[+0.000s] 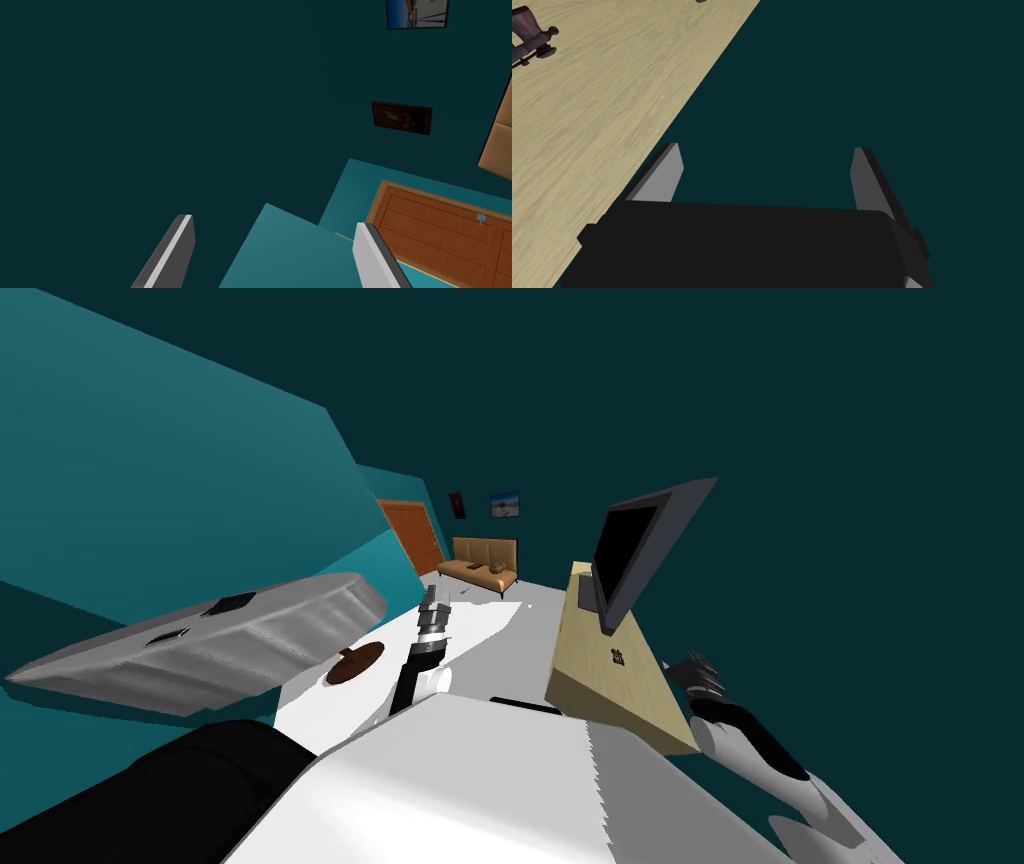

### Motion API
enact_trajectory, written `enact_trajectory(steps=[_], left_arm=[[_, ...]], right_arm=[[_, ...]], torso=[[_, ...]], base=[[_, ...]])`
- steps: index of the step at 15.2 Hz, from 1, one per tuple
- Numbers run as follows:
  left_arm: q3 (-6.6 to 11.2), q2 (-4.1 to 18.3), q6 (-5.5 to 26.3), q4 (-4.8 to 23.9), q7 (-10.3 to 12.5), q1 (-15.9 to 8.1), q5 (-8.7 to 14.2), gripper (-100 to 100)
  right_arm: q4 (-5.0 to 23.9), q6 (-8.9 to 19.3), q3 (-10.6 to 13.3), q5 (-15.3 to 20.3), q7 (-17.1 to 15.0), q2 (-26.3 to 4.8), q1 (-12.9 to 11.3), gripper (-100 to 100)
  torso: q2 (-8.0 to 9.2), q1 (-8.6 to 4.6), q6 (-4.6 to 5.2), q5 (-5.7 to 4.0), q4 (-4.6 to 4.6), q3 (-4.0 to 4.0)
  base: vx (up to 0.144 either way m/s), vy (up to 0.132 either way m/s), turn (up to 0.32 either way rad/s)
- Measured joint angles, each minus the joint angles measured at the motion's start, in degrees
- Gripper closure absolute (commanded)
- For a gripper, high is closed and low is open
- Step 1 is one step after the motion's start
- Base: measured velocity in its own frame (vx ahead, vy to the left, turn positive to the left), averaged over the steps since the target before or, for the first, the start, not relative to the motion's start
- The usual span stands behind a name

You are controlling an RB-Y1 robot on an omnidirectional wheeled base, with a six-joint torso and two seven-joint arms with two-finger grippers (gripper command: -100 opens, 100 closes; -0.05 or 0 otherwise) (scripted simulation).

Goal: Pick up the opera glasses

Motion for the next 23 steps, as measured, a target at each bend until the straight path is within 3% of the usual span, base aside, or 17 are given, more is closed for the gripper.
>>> enact_trajectory(steps=[5,8,12,23], left_arm=[[0.00,0.00,0.00,0.00,0.00,0.00,0.00,0],[0.00,0.00,0.00,0.00,0.00,0.00,0.00,0],[0.00,0.00,0.00,0.00,0.00,0.00,0.00,0],[0.01,0.00,0.00,0.00,0.00,0.00,0.00,0]], right_arm=[[6.32,5.42,-4.16,-2.88,-3.36,-1.57,-1.31,-100],[8.25,8.21,-6.03,-3.45,-4.34,-1.59,-1.74,-100],[13.43,11.81,-8.37,-6.26,-7.08,-4.17,-2.70,-100],[26.16,21.72,-15.63,-11.77,-13.51,-7.67,-4.99,-100]], torso=[[0.01,0.02,0.01,0.00,0.00,0.00],[0.02,-0.04,0.01,-0.01,0.00,0.01],[0.04,-0.03,0.01,-0.01,0.01,0.02],[0.01,-0.09,0.01,-0.01,0.01,0.01]], base=[[0.001,0.034,0.150],[-0.002,0.018,0.111],[-0.002,0.020,0.138],[0.003,0.013,0.148]])
